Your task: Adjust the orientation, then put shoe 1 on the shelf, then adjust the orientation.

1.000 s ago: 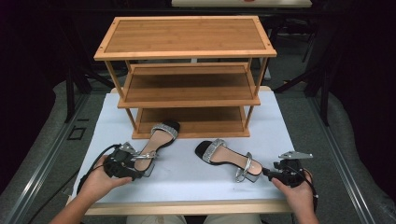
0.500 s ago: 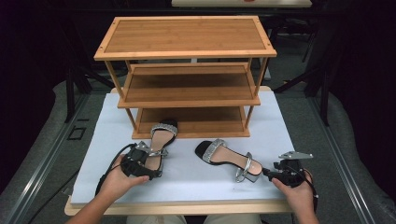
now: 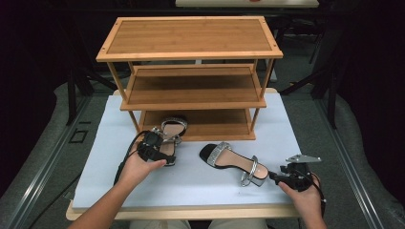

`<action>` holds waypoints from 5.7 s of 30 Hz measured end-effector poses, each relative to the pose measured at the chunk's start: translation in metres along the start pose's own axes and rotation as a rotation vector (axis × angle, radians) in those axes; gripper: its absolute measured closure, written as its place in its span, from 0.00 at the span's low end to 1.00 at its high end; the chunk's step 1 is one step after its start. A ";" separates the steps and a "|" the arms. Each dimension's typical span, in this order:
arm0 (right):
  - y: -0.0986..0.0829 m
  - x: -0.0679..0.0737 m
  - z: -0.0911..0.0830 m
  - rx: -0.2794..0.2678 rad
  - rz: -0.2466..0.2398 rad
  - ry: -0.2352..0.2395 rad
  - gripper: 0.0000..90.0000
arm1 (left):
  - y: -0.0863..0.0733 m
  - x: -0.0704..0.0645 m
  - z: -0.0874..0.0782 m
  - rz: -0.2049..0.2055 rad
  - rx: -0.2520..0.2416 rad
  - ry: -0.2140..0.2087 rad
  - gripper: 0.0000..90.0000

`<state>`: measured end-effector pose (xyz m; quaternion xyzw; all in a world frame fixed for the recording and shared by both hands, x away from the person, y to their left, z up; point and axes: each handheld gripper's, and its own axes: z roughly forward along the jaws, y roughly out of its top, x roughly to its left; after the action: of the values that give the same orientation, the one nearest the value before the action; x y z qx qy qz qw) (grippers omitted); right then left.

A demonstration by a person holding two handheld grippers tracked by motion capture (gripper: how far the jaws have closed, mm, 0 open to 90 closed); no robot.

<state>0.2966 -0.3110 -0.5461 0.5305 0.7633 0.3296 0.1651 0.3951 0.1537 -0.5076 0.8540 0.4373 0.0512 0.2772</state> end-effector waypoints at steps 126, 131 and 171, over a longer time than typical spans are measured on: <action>0.113 0.086 0.041 0.341 -0.450 0.162 0.40 | -0.067 0.032 -0.047 -0.067 -0.027 -0.080 0.45; 0.113 0.085 0.050 0.400 -0.459 0.166 0.40 | -0.066 0.031 -0.045 -0.061 -0.021 -0.082 0.45; 0.120 0.102 0.074 0.628 -0.387 0.103 0.46 | -0.068 0.036 -0.043 -0.078 -0.021 -0.077 0.44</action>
<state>0.3859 -0.1666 -0.5085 0.3839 0.9207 0.0683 0.0151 0.3536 0.2314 -0.5120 0.8347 0.4587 0.0121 0.3045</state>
